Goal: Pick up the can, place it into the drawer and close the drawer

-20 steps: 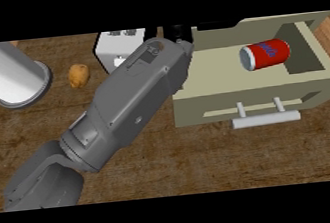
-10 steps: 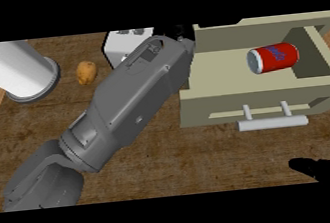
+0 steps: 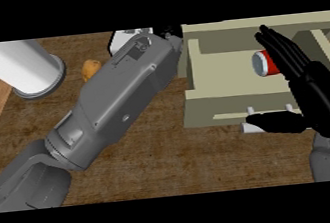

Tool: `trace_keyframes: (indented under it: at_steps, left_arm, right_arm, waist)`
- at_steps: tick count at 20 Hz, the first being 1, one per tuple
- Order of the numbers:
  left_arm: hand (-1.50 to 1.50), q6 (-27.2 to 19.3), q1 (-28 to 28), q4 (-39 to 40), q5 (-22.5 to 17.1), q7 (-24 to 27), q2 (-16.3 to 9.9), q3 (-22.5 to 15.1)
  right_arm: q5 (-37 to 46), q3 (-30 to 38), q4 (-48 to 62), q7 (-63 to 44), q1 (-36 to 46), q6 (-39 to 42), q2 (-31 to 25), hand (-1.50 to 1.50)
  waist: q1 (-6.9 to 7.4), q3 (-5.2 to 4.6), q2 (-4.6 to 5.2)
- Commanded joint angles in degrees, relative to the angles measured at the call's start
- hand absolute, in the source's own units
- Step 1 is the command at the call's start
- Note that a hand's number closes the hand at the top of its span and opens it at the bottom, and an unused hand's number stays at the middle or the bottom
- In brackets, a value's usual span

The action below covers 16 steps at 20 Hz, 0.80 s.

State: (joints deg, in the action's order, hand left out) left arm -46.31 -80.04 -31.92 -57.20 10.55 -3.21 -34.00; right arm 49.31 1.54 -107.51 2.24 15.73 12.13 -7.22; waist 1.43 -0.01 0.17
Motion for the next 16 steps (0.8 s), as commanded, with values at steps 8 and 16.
trace_keyframes:
  at_steps: [8, 16]
  left_arm:
    - [-1.5, -0.7, 3.6, -9.6, 3.0, -7.6, -8.5, -1.0]
    - [-1.5, 0.0, 8.8, -15.6, 5.6, -8.3, -13.9, 0.3]
  right_arm:
    - [16.0, -4.1, 29.3, 1.6, 14.8, -11.2, -1.4, -1.5]
    - [19.1, 0.0, 53.4, 5.7, 23.2, -24.7, -0.9, -1.5]
  waist:
    - [1.48, 0.0, -0.24]
    - [1.12, 0.04, 0.08]
